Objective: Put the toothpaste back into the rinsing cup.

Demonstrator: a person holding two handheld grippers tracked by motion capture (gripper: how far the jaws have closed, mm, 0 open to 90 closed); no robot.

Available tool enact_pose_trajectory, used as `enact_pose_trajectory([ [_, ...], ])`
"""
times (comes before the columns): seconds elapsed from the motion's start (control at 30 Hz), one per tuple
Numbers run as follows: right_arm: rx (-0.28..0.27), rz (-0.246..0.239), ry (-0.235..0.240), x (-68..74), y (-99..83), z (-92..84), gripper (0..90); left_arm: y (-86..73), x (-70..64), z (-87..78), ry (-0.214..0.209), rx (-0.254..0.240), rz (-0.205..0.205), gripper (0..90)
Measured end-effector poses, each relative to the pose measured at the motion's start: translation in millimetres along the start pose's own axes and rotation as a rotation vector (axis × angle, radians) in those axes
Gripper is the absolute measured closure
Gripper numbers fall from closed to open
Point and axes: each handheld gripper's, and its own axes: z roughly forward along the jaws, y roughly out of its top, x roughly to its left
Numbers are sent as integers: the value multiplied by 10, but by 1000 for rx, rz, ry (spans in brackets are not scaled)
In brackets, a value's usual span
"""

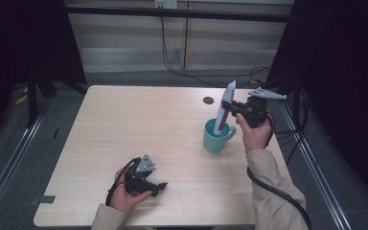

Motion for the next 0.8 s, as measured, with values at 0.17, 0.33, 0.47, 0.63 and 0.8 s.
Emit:
enact_pose_trajectory([
  [0.17,6,3,-1,-20,-58,19,762,-1,-1,0,0,0,0,157],
  [0.33,11,13,-14,-29,-118,32,761,-1,-1,-1,0,0,0,157],
  [0.47,13,18,-15,-34,-153,43,761,-1,-1,-1,0,0,0,157],
  [0.63,16,19,-10,-42,-188,59,760,-1,-1,-1,0,0,0,157],
  [0.8,22,25,-17,-46,-259,69,759,0,0,-3,-1,2,1,157],
])
